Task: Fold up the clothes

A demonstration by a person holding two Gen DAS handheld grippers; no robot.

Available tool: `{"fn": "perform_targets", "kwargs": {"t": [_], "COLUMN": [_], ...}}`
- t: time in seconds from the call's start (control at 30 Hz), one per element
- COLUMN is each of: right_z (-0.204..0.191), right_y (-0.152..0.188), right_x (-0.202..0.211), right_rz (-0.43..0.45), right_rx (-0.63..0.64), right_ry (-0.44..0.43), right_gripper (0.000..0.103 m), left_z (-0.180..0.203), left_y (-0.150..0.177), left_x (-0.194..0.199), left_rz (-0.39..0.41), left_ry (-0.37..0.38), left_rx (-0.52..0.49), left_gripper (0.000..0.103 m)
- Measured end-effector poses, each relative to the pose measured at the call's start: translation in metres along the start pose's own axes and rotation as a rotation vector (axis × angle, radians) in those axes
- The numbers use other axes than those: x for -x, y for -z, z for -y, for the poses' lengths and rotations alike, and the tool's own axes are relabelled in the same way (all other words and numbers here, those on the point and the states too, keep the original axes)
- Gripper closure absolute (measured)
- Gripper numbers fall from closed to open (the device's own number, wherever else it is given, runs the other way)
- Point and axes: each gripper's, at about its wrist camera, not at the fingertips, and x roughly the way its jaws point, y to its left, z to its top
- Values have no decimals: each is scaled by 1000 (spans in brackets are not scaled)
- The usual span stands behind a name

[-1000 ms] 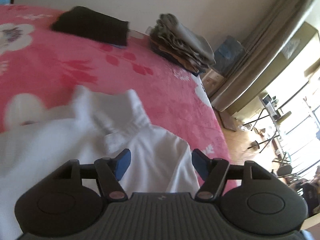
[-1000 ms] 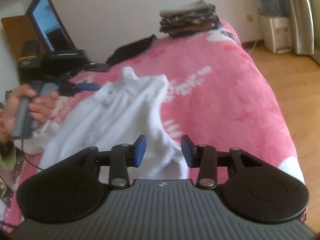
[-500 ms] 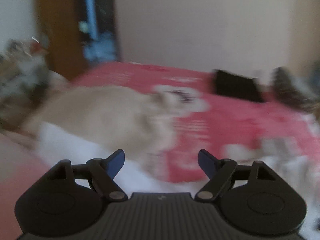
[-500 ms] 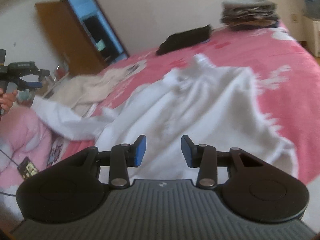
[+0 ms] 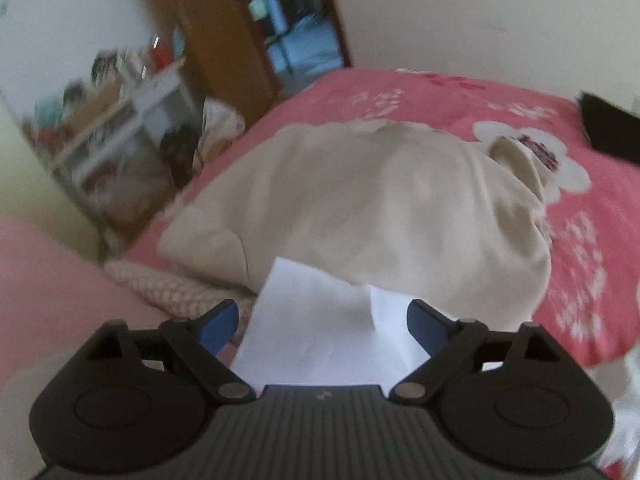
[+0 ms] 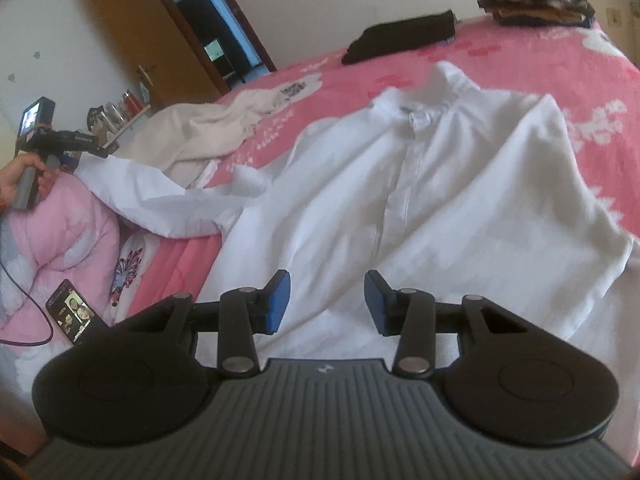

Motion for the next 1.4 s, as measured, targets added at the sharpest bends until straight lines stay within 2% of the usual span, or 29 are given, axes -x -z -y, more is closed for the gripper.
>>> {"fn": "perform_targets", "kwargs": {"t": [0.07, 0.1, 0.13, 0.2, 0.23, 0.33, 0.4, 0.47, 0.57, 0.73, 0.8, 0.83, 0.9, 0.93, 0.97, 1.0, 1.03, 1.17, 1.23, 1.4], "right_z": [-3, -5, -6, -7, -6, -3, 0, 4, 8, 18, 27, 31, 41, 47, 54, 60, 67, 95, 106, 113], "right_y": [2, 2, 2, 3, 2, 2, 2, 1, 0, -1, 0, 0, 4, 6, 10, 14, 19, 40, 48, 61], "right_x": [-3, -4, -5, -6, -6, -5, -3, 0, 7, 23, 33, 38, 53, 61, 68, 76, 83, 99, 101, 99], "right_rz": [-10, -13, -14, -13, -12, -11, -7, -3, 16, 63, 97, 112, 145, 162, 173, 184, 189, 176, 169, 117], "right_rx": [10, 16, 19, 16, 11, -8, -25, -43, -57, -93, -122, -138, -180, -201, -222, -242, -259, -360, -404, -442], "right_ry": [-3, -6, -6, -7, -7, -8, -6, -4, 14, 73, 122, 145, 188, 207, 224, 241, 260, 303, 290, 214], "right_gripper": [62, 62, 62, 61, 61, 60, 60, 60, 60, 60, 60, 60, 60, 60, 59, 59, 58, 57, 57, 57], "left_z": [-6, -9, -11, -17, -17, -12, -11, -8, 14, 97, 130, 151, 195, 206, 208, 210, 212, 221, 225, 236], "left_y": [-3, -5, -7, -10, -10, -8, -4, 1, 14, 47, 60, 74, 108, 119, 126, 133, 140, 168, 182, 216], "left_x": [-10, -16, -21, -31, -32, -18, -1, 30, 93, 201, 244, 262, 280, 281, 276, 272, 268, 252, 244, 224], "left_rz": [-43, -65, -87, -130, -125, -81, -42, 2, 45, 97, 117, 106, 18, -8, -17, -25, -34, -68, -85, -127], "left_ry": [-12, -18, -24, -35, -31, -22, 11, 143, 406, 864, 1047, 1144, 1296, 1317, 1304, 1290, 1277, 1221, 1192, 1118], "left_rx": [10, 14, 19, 29, 22, 21, 52, 95, 98, -63, -130, -175, -299, -341, -366, -391, -415, -513, -561, -680], "left_gripper": [11, 21, 40, 57, 80, 95, 97, 97, 97, 97, 97, 96, 92, 79, 72, 55, 46, 45, 39, 38]}}
